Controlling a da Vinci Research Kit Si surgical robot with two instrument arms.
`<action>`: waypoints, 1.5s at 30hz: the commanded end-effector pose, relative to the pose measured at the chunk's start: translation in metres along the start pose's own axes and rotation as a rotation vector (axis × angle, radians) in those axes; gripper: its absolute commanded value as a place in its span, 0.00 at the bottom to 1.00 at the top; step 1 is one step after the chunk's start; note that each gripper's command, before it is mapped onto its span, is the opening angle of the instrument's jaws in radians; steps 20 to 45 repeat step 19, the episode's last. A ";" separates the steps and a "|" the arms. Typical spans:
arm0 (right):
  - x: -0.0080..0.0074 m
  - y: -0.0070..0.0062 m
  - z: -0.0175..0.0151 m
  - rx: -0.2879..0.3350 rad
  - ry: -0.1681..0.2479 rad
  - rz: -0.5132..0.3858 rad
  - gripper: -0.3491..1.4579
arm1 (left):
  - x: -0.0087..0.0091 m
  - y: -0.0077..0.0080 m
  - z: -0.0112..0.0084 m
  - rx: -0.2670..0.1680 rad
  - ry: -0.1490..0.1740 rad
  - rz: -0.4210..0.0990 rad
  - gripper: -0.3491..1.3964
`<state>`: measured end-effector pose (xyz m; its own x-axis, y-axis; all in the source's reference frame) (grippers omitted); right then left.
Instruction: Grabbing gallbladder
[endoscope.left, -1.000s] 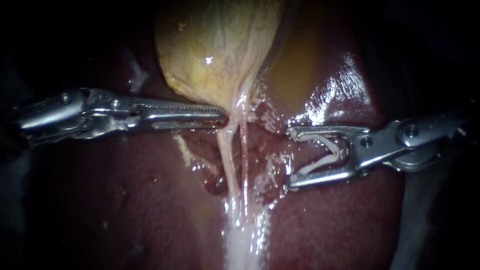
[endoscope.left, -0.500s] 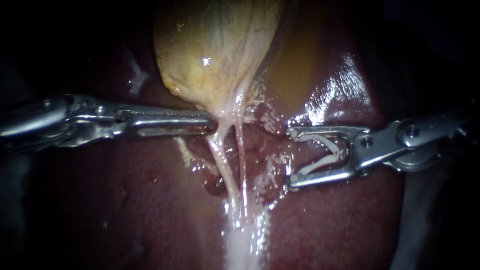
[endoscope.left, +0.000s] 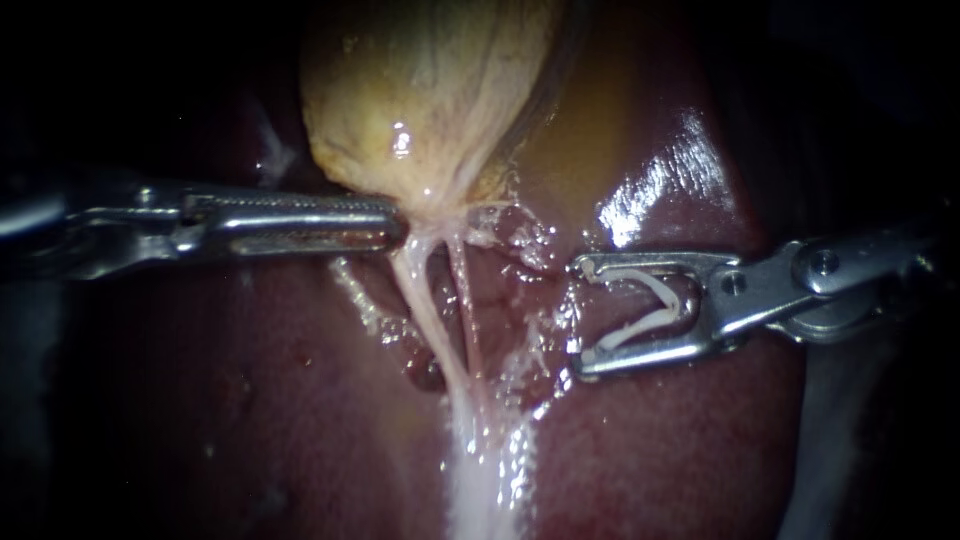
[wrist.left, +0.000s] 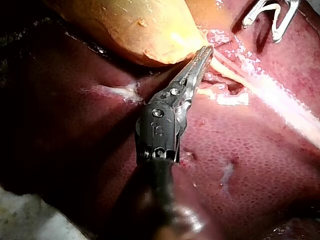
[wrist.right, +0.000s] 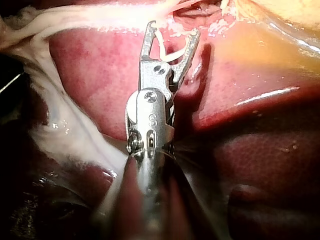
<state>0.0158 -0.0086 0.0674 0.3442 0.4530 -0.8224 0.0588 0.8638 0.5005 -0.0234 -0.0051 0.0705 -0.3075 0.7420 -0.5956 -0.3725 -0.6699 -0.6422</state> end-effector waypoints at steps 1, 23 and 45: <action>0.0000 0.0000 0.0000 0.000 0.000 0.000 0.47 | 0.0001 0.0000 -0.0001 0.001 0.003 0.002 0.00; 0.0000 0.0000 0.0000 0.000 0.000 0.006 0.47 | 0.0000 0.0000 -0.0002 0.001 0.003 0.002 0.00; 0.0000 0.0000 0.0000 0.000 0.000 0.006 0.47 | 0.0000 0.0000 -0.0002 0.001 0.003 0.002 0.00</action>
